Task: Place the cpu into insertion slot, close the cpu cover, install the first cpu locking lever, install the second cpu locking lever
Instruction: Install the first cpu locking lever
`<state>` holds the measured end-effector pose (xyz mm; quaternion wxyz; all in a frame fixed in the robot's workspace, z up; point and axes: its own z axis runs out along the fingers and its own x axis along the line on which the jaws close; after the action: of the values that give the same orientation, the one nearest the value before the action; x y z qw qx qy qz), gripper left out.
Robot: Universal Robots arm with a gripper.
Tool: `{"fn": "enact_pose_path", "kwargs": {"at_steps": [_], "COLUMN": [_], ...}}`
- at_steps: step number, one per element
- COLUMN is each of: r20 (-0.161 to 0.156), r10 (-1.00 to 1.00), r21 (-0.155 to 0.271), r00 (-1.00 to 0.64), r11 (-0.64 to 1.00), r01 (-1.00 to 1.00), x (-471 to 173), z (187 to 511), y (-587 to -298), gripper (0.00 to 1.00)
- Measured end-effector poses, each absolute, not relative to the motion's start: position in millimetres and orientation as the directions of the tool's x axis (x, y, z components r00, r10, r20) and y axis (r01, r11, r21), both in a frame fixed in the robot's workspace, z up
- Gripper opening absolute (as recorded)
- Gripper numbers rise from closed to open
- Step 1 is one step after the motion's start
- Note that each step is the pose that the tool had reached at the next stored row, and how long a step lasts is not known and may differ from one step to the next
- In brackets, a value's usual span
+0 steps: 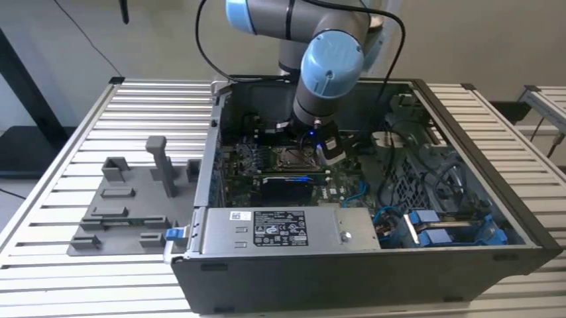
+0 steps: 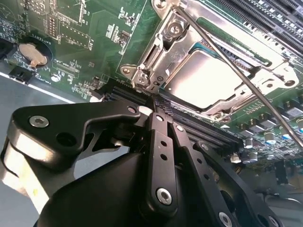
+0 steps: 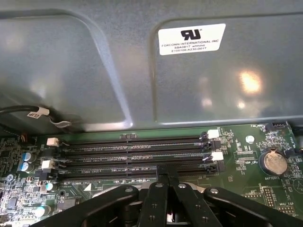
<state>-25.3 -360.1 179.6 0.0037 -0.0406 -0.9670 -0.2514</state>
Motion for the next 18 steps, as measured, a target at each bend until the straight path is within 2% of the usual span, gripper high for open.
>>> {"fn": "enact_pose_path", "kwargs": {"at_steps": [10,18], "r20": [0.031,0.042], "r10": [0.076,0.076], "r21": [0.503,0.504], "r00": [-0.997,-0.996], "r11": [0.86,0.859], "r01": [0.082,0.087], "x": [-25.2,-25.1], "z": [184.3,209.8], "y": [-360.0,-360.0], "gripper": [0.11,0.11]}}
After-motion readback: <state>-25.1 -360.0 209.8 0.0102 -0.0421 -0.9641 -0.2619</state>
